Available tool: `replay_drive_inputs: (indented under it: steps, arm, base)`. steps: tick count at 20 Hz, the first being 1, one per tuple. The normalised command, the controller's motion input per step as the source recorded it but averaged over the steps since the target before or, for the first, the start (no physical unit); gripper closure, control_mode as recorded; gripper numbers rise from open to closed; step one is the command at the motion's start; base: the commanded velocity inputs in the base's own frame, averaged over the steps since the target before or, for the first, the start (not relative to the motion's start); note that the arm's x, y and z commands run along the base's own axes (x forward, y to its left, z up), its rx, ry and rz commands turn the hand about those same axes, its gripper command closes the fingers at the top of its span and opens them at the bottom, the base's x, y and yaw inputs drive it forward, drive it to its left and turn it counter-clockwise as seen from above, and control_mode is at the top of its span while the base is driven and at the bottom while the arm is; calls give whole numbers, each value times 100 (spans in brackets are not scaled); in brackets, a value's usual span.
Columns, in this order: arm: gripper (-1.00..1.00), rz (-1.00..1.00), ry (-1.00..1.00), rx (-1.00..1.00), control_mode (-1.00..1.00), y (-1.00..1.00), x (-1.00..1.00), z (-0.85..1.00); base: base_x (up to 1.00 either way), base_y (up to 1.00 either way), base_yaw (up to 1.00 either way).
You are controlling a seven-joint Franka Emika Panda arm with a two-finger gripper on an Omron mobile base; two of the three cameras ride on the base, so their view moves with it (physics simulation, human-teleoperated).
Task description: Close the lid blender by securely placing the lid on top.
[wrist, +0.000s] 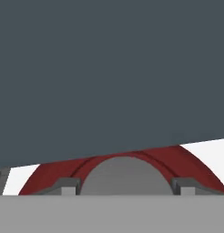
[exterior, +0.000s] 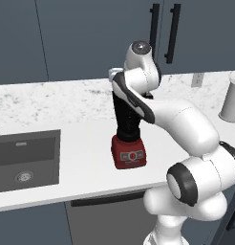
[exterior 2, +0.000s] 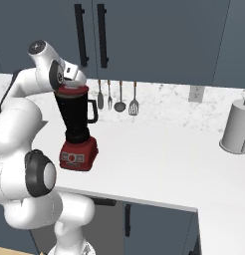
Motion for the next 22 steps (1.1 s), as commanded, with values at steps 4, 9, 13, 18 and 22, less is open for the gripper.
replay_drive_inputs:
  steps: [4, 9, 13, 18, 22]
  arm:
    - [100, 0, -21, 0, -100, 0, 0, -18]
    - [100, 0, -15, -2, -100, 2, 0, -33]
    - [100, 0, -1, -5, -100, 7, 0, -50]
    - [-100, 0, 0, -8, -100, 11, 0, -57]
    - [-100, 0, 4, -8, -100, 2, -8, -41]
  base:
    - [0, 0, 0]
    - [0, 0, 0]
    - [0, 0, 0]
    - [0, 0, 0]
    - [0, 0, 0]
